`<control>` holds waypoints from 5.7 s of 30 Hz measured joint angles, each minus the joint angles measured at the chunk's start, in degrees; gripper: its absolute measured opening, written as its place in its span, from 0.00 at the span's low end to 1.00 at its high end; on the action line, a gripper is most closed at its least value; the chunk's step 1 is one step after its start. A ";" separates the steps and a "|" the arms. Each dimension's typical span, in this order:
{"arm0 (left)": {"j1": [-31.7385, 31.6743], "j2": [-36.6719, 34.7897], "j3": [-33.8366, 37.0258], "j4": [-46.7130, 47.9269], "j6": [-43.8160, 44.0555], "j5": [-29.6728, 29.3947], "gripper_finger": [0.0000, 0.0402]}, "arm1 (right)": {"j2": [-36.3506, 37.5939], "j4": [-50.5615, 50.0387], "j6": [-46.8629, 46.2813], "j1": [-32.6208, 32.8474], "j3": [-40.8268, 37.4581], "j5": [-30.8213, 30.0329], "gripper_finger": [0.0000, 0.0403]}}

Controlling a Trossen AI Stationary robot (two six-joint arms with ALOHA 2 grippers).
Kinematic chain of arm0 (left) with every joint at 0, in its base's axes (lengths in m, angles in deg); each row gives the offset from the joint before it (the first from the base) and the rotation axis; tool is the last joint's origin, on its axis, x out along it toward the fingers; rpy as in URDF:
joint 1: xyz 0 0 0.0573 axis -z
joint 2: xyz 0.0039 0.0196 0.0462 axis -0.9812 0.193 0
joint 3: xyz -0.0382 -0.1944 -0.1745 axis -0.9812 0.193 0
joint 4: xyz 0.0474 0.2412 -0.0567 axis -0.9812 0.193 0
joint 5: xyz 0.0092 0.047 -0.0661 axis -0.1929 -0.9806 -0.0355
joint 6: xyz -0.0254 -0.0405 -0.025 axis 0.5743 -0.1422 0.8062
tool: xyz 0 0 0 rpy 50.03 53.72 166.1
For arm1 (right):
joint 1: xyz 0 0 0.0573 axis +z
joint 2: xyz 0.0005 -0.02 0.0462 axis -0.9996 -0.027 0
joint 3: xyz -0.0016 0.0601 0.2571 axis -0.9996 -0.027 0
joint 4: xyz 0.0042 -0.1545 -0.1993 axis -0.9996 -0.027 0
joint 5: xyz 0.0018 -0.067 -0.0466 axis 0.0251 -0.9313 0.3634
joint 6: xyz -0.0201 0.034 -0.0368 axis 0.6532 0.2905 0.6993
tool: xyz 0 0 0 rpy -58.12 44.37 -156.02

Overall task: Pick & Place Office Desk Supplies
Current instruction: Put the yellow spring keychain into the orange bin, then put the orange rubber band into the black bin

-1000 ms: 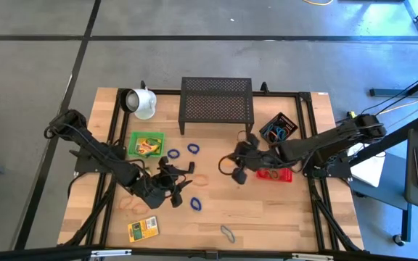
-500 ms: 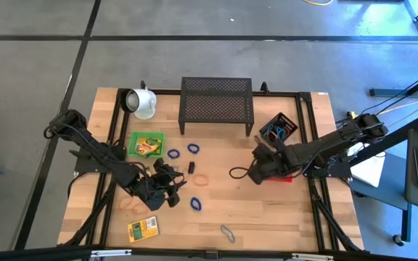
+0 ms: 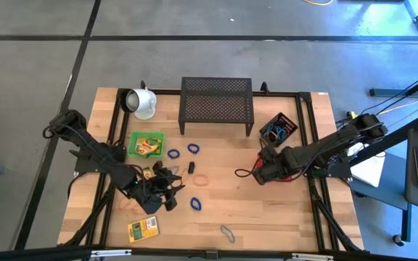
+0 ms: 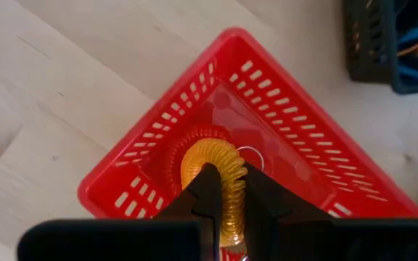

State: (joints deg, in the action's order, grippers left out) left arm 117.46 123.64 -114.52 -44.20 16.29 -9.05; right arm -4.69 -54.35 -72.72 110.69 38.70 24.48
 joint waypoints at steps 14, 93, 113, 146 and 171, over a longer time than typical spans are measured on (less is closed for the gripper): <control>4.40 0.00 0.02 -0.02 2.22 10.55 0.39 | 0.00 2.47 -0.33 0.00 -1.26 -0.05 0.24; 17.72 13.08 -4.06 24.47 37.52 32.50 0.00 | 0.00 7.08 3.38 -0.01 0.64 -2.83 0.50; 17.13 12.92 -6.25 24.19 36.53 26.98 0.08 | 0.02 7.57 10.21 0.00 10.24 -9.27 0.50; 17.20 18.18 -7.99 25.00 35.97 24.03 0.01 | 0.00 7.70 11.58 -0.02 10.71 -9.71 0.50; 7.12 11.30 -20.38 14.25 -10.38 -16.74 0.00 | -15.26 66.43 72.50 0.01 13.91 -11.67 0.50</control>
State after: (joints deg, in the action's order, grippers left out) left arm 124.59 134.94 -134.90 -29.95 5.91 -25.79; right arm -19.95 12.08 -0.22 110.70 52.61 12.80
